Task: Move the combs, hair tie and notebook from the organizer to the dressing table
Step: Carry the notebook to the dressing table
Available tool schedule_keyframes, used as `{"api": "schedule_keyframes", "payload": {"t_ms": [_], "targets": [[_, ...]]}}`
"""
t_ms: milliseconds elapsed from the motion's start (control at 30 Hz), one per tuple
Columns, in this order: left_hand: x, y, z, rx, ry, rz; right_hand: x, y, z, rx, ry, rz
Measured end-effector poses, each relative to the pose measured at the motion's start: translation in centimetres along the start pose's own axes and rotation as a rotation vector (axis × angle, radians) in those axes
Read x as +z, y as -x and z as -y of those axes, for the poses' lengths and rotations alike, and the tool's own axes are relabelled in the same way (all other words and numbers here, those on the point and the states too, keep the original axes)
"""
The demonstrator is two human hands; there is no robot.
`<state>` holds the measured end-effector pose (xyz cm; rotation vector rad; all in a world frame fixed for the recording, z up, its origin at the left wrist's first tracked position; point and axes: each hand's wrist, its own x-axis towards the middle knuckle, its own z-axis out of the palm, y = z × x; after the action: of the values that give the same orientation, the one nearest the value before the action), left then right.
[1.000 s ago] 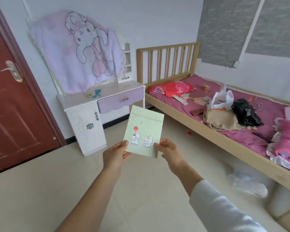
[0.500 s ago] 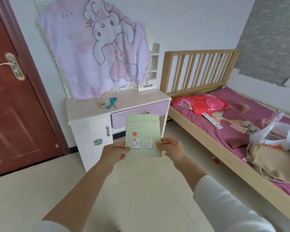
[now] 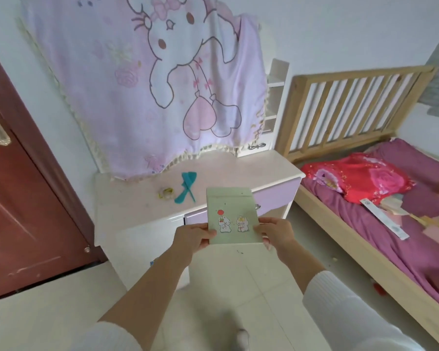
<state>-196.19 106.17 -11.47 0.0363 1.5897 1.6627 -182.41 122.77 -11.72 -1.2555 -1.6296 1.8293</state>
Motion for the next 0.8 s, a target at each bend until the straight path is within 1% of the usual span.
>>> {"api": "schedule_keyframes", "payload": {"t_ms": [100, 267, 367, 467, 633, 800], "targets": [[0.5, -7.1, -1.5, -0.023, -0.004, -0.017, 2.1, -7.6, 0.9, 0.027, 0.006, 0.02], [2.8, -20.0, -4.7, -0.084, -0.044, -0.147, 4.3, -21.8, 3.3, 0.083, 0.064, 0.065], [4.2, -26.7, -6.1, -0.129, -0.076, -0.186, 5.6, -29.7, 4.9, 0.134, 0.161, 0.097], [5.0, -32.0, -7.0, -0.153, -0.099, -0.223, 7.0, -36.0, 5.9, 0.176, 0.267, 0.174], [6.4, -37.8, -7.2, -0.181, -0.154, -0.337, 8.5, -42.7, 6.1, 0.224, 0.403, 0.23], [7.1, -40.7, -6.8, -0.22, -0.193, -0.409, 9.6, -45.7, 5.7, 0.245, 0.452, 0.221]]}}
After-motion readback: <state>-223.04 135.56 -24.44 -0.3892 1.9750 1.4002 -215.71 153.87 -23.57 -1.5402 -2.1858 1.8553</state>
